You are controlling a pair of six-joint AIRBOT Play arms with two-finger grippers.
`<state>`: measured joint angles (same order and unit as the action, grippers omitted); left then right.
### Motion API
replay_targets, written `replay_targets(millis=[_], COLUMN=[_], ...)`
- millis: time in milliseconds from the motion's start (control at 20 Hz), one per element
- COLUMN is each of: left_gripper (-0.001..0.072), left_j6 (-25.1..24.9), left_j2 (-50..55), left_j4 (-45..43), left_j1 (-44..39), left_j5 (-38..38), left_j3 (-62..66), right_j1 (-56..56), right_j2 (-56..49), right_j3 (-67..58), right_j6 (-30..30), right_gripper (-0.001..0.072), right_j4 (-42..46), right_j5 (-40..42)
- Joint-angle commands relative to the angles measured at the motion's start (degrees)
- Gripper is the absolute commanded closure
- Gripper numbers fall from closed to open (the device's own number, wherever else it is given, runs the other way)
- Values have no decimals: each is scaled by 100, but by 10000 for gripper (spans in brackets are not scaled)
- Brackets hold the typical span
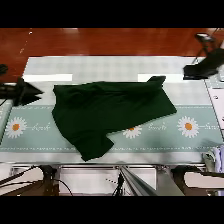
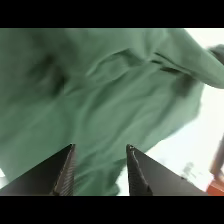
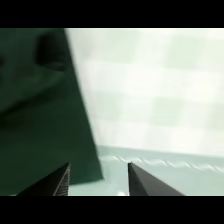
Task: Fold the shirts.
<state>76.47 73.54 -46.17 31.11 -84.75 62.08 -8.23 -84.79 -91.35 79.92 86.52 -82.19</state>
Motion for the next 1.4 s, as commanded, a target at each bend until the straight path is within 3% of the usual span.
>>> replay_targets(millis=[0, 250, 450, 850, 950, 1000, 1100, 1250, 1300, 1350], left_gripper=[309, 313, 314, 309, 205, 187, 176, 178, 182, 353], left_j6=[181, 70, 68, -278, -273, -278, -286, -765, -813, -820], left_j2=[-828, -1445, -1432, -1412, -1311, -1178, -793, -76, 129, 249], left_j4=[-844, -831, -804, -162, 26, 129, 363, 1082, 1344, 1425], left_j1=[612, 636, 636, 243, -74, -249, -564, -962, -1032, -1021], left_j5=[-531, -299, 315, 1305, 1576, 1714, 1923, 2186, 2367, 2393], left_j3=[-551, -2776, -3783, -4218, -4223, -4223, -4223, -4221, -4216, -4168], right_j1=[-634, -1145, -1141, -1141, -1141, -1143, -1141, -1141, -1143, -1143], right_j2=[444, 479, 479, 479, 479, 479, 479, 479, 479, 479], right_j3=[17, 151, 374, 393, 393, 393, 393, 391, 393, 393], right_j6=[-20, 17, 15, -7, -7, -7, -7, -4, -4, -7], right_gripper=[261, 257, 257, 257, 257, 258, 258, 258, 258, 258], right_j4=[216, -236, -457, -518, -518, -518, -518, -518, -516, -496], right_j5=[-616, -732, -605, -393, -411, -435, -494, -522, -525, -544])
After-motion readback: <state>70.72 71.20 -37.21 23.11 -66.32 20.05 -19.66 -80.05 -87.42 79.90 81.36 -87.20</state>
